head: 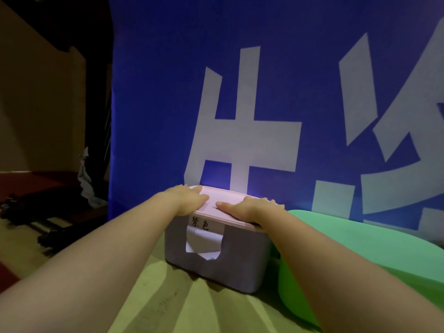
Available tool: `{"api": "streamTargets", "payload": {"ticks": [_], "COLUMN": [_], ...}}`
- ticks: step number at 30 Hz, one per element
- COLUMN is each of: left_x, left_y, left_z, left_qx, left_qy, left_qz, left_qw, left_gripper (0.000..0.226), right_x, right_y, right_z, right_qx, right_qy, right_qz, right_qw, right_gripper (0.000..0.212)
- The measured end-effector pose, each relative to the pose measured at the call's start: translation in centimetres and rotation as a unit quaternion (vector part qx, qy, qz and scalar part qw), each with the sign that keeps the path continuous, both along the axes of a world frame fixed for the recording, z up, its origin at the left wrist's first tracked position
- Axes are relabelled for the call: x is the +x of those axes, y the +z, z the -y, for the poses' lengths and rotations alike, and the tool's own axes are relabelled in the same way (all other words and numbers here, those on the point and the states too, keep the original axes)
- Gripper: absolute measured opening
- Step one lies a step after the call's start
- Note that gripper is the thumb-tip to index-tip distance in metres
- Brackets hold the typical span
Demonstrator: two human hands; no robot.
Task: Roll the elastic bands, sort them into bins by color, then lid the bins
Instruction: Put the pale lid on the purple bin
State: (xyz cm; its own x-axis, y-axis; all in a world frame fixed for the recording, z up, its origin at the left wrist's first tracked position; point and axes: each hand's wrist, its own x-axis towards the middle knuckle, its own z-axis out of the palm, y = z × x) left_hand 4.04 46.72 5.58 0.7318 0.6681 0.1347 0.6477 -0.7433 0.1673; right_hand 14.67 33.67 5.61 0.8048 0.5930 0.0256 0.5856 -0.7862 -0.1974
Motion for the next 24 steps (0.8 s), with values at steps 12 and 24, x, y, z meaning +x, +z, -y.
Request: {"api": "streamTargets", "payload": {"ticks": [12, 24], "left_x": [-0.1, 0.0], "left_y": [-0.1, 0.8], "left_z": [0.6, 0.6], "left_qx": [-0.083, 0.002], "left_qy": [0.048, -0.001], "left_qz": [0.073, -0.046], "left_qw": [0.993, 0.999], "left_gripper": [0.057, 0.061], "right_x": [0.3, 1.0], "right_y": [-0.4, 0.2], "right_z": [-0.4, 0.2], "right_qx": [-0.004, 0.018], "right_qy": [-0.001, 0.002], "right_qz": [0.01, -0.012], "right_qw": [1.0, 1.0], "right_gripper": [0.098, 0.095]}}
